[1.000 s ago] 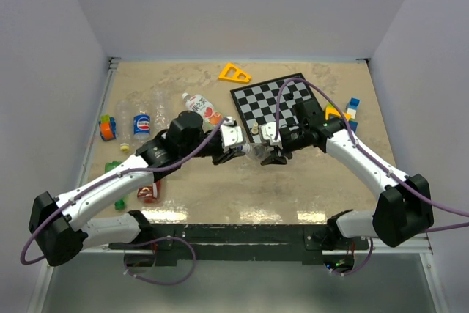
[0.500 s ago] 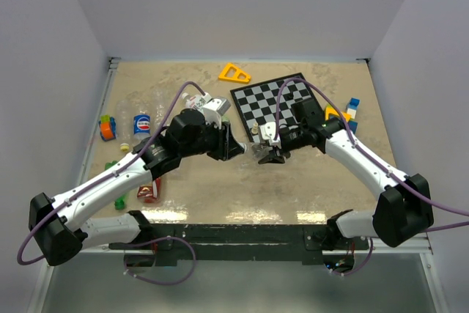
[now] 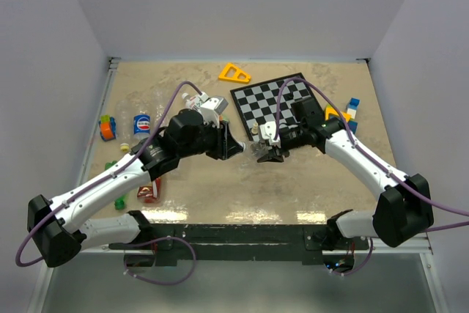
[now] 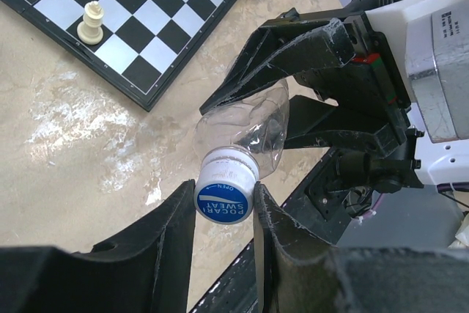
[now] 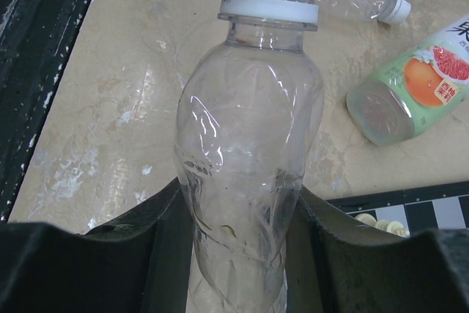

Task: Unscrew the bottle caps
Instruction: Unscrew the bottle cap from the plastic bottle.

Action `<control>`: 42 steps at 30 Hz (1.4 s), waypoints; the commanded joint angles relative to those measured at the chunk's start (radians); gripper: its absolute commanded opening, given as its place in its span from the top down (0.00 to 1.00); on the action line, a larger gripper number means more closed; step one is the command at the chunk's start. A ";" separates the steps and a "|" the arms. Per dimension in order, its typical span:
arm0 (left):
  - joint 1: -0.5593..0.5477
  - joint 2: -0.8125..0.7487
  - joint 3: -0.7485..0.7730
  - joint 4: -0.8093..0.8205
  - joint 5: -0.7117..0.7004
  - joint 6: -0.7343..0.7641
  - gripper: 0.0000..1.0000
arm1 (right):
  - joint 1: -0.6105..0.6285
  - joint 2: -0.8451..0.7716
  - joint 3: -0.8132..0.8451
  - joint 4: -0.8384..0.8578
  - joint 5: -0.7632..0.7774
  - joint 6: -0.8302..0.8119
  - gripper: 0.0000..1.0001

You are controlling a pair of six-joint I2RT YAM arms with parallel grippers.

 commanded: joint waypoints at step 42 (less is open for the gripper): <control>0.034 -0.418 -0.253 0.203 0.172 1.013 0.00 | -0.014 0.007 0.009 -0.053 0.045 -0.004 1.00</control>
